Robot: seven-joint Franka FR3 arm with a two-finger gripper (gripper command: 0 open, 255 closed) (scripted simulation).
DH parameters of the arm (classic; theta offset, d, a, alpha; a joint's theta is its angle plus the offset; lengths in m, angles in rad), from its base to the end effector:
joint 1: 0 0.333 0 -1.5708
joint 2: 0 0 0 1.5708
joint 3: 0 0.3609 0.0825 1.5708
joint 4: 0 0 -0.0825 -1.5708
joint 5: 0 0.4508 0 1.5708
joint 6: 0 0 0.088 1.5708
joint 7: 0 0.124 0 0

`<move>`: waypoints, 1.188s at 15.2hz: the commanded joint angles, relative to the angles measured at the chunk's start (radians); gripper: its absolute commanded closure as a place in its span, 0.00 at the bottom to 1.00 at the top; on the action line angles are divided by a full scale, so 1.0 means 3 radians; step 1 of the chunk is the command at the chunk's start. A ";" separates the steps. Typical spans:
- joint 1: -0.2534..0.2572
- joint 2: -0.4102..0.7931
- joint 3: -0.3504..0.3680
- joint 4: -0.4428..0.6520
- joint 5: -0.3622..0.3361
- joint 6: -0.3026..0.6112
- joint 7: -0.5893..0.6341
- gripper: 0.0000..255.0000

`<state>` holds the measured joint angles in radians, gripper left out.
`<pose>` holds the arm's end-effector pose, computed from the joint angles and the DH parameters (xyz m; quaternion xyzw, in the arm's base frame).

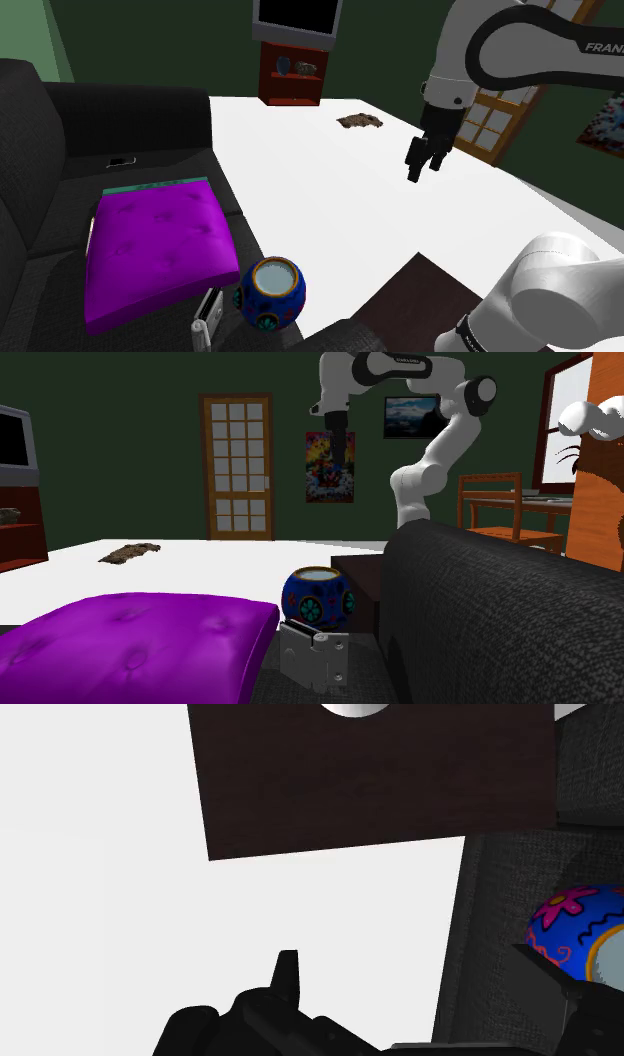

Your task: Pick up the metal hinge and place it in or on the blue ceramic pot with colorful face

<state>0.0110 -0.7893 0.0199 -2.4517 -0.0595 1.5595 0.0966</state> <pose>0.3332 0.0040 0.5546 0.9974 -0.0349 -0.0491 0.0398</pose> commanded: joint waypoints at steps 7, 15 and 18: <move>0.0135 0.0076 0.0375 -0.0348 0.0336 0.0474 0.0526 0.00; 0.0307 0.0531 0.0920 -0.0545 0.0723 0.1231 0.1216 0.00; 0.0343 0.0804 0.1132 -0.0533 0.0814 0.1538 0.1479 0.00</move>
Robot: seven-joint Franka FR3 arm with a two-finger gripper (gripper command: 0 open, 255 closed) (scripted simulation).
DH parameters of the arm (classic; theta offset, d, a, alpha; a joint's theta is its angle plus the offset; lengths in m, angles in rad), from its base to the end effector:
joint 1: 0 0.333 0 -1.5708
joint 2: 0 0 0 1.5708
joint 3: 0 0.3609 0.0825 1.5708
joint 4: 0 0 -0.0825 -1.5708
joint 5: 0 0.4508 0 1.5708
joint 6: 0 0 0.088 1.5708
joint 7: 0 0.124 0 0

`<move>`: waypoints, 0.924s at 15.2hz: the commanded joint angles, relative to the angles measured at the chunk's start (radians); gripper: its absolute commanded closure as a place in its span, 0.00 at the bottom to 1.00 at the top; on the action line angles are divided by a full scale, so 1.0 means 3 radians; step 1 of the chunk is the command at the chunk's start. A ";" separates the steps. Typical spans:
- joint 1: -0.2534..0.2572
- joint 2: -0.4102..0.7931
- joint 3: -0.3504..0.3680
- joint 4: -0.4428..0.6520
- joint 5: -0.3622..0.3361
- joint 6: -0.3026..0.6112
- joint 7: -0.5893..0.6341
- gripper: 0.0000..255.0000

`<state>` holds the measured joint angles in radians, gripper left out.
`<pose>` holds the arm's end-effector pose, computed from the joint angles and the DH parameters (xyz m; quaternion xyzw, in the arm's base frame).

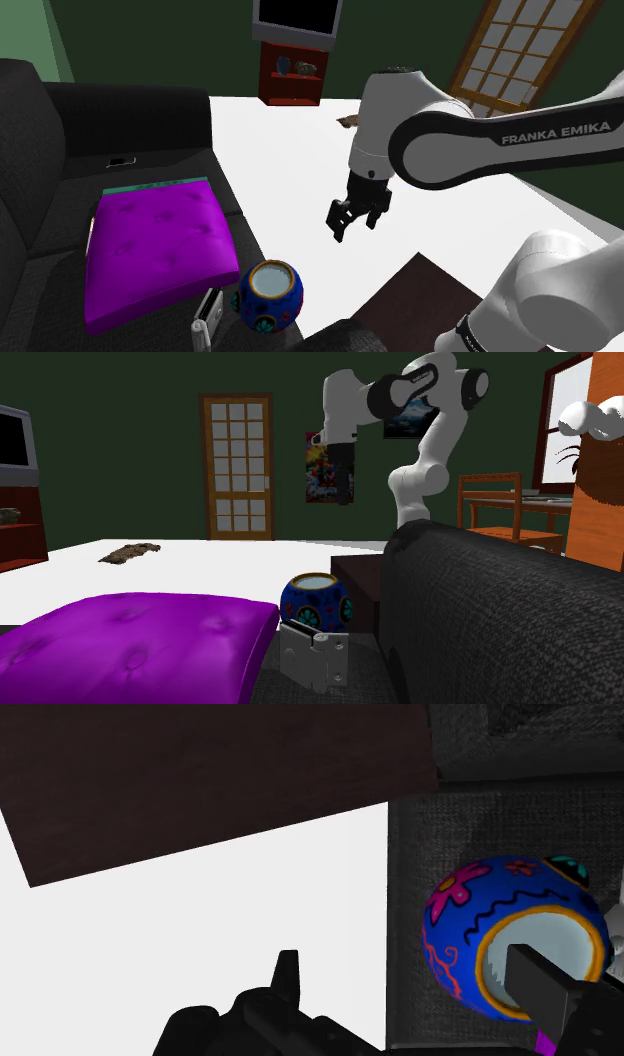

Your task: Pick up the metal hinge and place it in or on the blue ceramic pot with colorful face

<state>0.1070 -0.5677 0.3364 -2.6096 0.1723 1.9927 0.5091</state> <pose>0.3582 0.1783 0.4095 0.9945 -0.0988 -0.0252 0.0254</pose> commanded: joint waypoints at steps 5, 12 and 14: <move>0.0016 0.0624 0.0440 0.0120 0.0065 0.0603 0.0578 0.00; -0.0096 0.1592 0.0899 0.0506 -0.0380 0.1219 0.1456 0.00; -0.0099 0.1906 0.0969 0.0662 -0.0643 0.1345 0.1776 0.00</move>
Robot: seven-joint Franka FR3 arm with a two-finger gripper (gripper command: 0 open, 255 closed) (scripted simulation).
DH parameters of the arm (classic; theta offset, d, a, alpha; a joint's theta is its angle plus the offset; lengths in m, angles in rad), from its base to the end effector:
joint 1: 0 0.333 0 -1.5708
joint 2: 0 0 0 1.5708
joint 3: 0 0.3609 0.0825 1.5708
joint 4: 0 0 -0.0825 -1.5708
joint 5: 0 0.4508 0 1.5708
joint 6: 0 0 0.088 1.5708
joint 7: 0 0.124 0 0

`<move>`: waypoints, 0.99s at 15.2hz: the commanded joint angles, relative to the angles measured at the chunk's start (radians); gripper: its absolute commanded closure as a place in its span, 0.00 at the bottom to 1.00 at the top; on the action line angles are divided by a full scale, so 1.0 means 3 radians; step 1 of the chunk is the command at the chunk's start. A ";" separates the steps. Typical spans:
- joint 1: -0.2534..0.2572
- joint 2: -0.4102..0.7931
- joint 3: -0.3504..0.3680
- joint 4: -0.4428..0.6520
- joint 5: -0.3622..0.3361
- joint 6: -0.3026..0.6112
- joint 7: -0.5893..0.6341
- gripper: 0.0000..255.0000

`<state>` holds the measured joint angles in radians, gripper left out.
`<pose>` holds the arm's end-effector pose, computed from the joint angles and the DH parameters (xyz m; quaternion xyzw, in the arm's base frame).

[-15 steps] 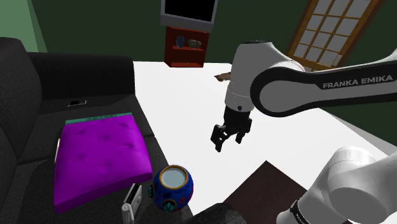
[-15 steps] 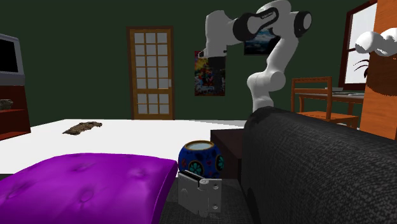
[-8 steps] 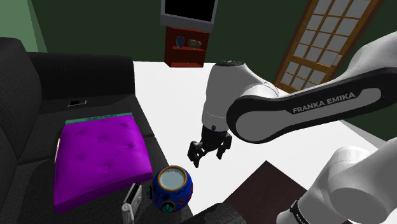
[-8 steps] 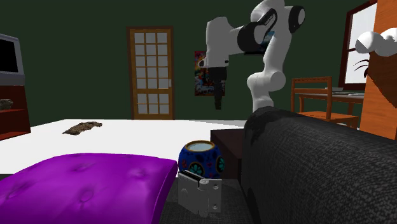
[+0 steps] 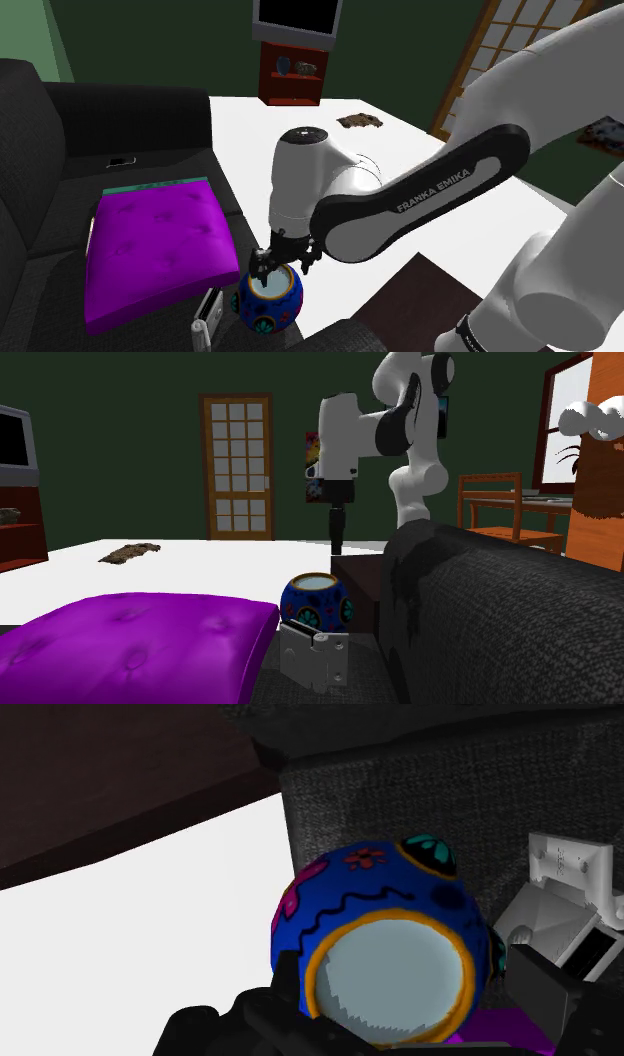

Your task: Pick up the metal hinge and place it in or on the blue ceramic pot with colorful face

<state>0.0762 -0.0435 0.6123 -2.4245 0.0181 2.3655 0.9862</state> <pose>0.4043 0.3318 0.2980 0.9878 -0.1551 -0.0031 0.0128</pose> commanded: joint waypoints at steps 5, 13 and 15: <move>0.0222 0.0939 -0.0028 0.0532 -0.0853 0.0271 0.0982 0.00; 0.0867 0.2007 -0.0448 0.1548 -0.1514 0.0262 0.1761 0.00; 0.0979 0.2193 -0.0517 0.1767 -0.1574 0.0237 0.1845 0.00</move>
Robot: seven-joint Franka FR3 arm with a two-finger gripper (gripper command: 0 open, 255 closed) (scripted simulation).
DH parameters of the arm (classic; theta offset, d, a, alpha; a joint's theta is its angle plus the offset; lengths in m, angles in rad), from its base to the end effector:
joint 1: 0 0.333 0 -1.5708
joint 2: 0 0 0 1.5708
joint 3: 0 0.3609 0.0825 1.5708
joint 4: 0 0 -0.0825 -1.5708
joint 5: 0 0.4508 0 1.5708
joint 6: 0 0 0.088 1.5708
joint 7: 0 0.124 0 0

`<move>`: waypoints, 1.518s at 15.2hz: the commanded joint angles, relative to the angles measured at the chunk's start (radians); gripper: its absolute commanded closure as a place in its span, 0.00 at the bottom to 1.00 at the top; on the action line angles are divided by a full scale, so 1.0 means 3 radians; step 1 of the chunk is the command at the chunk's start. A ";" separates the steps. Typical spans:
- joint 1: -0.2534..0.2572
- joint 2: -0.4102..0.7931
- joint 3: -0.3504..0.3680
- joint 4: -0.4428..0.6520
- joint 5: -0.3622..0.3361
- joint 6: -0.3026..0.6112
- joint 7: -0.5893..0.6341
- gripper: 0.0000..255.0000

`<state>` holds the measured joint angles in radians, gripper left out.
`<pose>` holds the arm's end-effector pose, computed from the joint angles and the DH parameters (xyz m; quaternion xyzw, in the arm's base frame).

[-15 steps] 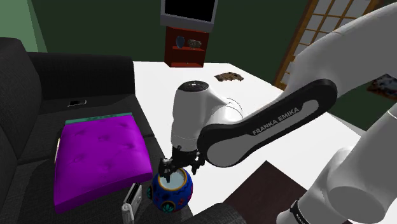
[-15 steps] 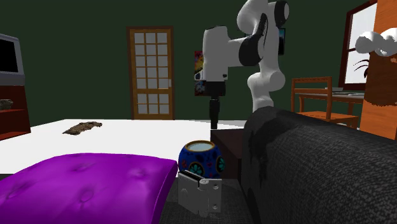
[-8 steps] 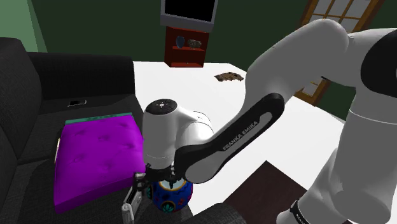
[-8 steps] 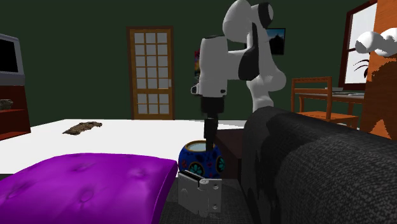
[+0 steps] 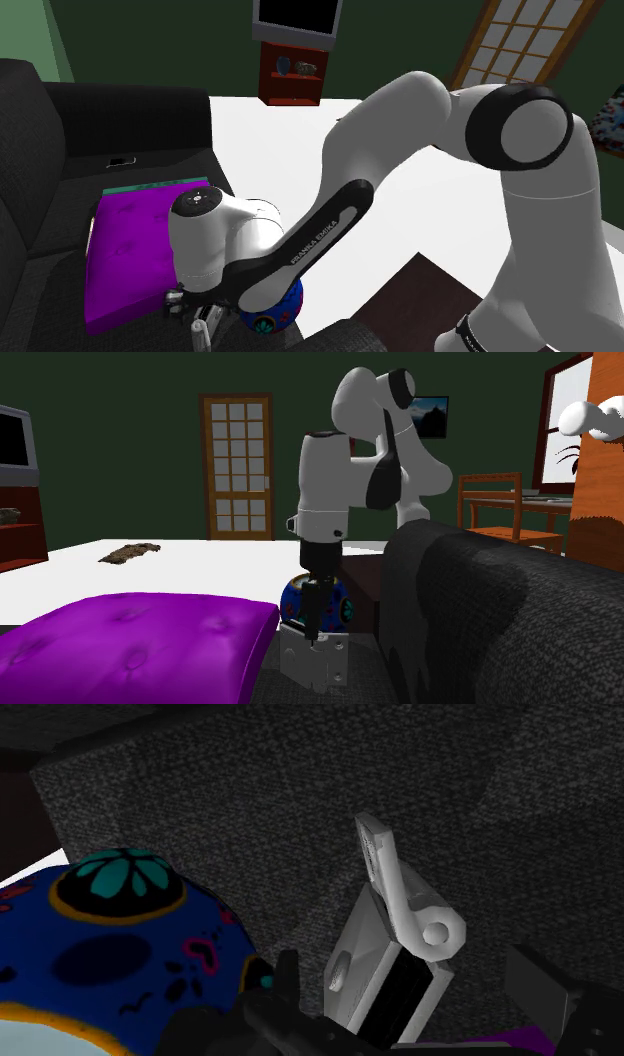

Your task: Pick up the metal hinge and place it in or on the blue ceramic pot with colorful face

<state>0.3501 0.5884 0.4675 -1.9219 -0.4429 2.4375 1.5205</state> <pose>0.4835 0.4937 0.1815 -0.9764 0.2149 -0.0193 0.0029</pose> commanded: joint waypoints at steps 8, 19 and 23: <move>0.0163 0.0356 -0.0172 0.0164 -0.0182 0.0191 0.0153 0.00; 0.0163 0.0356 -0.0172 0.0164 -0.0182 0.0190 0.0153 1.00; 0.0163 0.0356 -0.0172 0.0165 -0.0182 0.0189 0.0152 1.00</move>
<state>0.3991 0.6950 0.4161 -1.8724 -0.4973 2.4944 1.5662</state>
